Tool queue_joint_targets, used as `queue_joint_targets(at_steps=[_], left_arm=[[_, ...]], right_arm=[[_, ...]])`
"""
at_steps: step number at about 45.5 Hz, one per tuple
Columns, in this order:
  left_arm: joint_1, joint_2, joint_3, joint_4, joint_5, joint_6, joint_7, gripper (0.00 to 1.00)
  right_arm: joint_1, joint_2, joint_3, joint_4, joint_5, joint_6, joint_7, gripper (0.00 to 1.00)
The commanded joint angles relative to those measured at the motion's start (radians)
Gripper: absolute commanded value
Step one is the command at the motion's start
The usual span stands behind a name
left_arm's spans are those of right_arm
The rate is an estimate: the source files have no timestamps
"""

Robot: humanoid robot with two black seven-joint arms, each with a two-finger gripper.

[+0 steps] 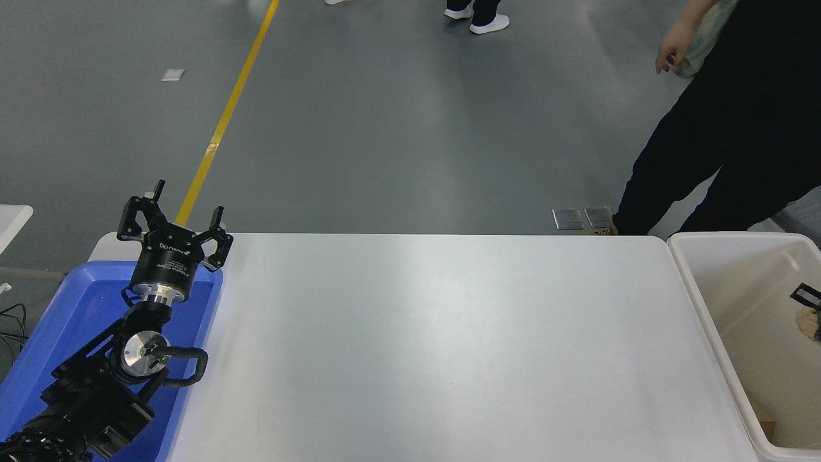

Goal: Pick up paper ball place in dustbin

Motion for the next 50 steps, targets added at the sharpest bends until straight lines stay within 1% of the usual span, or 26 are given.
queue_joint_targets(at_steps=[1, 2, 3, 4, 26, 35, 44, 50], left_arm=[[0.0, -0.001, 0.0, -0.001, 0.0, 0.0, 0.0, 0.98], [0.0, -0.001, 0.0, 0.0, 0.0, 0.0, 0.0, 0.98], [-0.002, -0.001, 0.0, -0.001, 0.0, 0.0, 0.0, 0.98], [0.0, 0.0, 0.0, 0.0, 0.0, 0.0, 0.0, 0.98], [0.0, 0.0, 0.0, 0.0, 0.0, 0.0, 0.0, 0.98], [-0.002, -0.001, 0.0, -0.001, 0.0, 0.0, 0.0, 0.98], [-0.002, -0.001, 0.003, -0.001, 0.0, 0.0, 0.0, 0.98], [-0.003, -0.001, 0.003, 0.0, 0.0, 0.0, 0.0, 0.98]], right_arm=[[-0.019, 0.008, 0.027, -0.01, 0.0, -0.015, -0.004, 0.84], [-0.017, 0.008, 0.032, -0.01, 0.001, -0.018, -0.004, 0.92], [-0.019, 0.008, 0.038, -0.011, 0.0, -0.019, -0.004, 0.97], [-0.019, 0.008, 0.041, -0.011, 0.0, -0.022, -0.004, 0.98], [-0.011, 0.023, 0.045, -0.01, -0.002, -0.021, -0.004, 1.0], [0.092, 0.034, 0.032, 0.002, -0.003, 0.001, -0.004, 1.0], [0.233, 0.115, -0.04, 0.01, -0.011, 0.042, -0.004, 1.0], [0.372, 0.158, -0.123, 0.067, -0.005, 0.09, -0.005, 1.0]])
